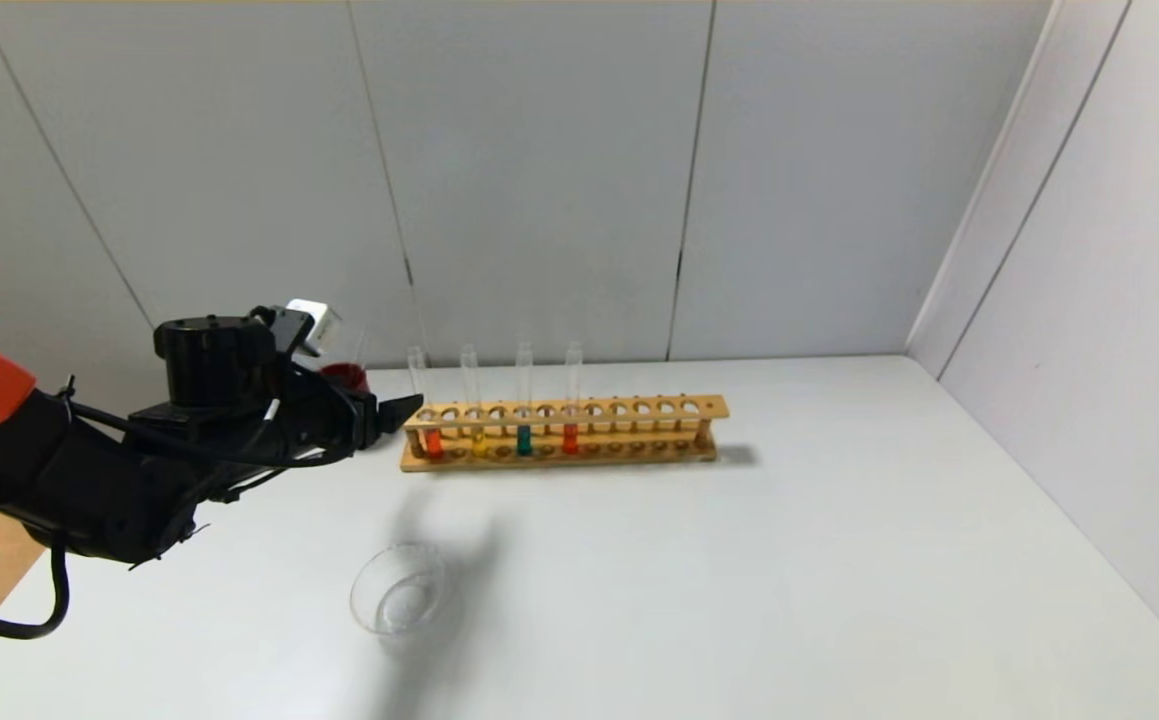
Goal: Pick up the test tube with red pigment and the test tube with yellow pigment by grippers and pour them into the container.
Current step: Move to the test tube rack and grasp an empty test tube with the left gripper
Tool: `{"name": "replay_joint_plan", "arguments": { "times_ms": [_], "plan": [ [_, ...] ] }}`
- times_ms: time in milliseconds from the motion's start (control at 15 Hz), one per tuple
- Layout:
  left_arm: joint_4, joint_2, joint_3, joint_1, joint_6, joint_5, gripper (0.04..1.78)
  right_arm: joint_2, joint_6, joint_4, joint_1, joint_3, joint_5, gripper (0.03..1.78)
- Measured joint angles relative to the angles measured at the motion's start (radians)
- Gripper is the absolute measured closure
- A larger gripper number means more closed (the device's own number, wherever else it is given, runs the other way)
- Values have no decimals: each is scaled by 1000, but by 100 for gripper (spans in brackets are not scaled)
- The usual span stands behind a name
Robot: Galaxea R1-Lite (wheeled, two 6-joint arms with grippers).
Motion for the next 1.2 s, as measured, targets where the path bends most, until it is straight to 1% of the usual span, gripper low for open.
{"name": "replay_joint_plan", "arguments": {
  "times_ms": [400,933,1200],
  "plan": [
    [11,49,-58,-11,26,1,7,0,0,0,0,0,0,6],
    [45,151,-178,-12,19,-9,7,0,0,0,0,0,0,6],
    [46,177,-205,-12,17,-12,7,0,0,0,0,0,0,6]
  ]
}}
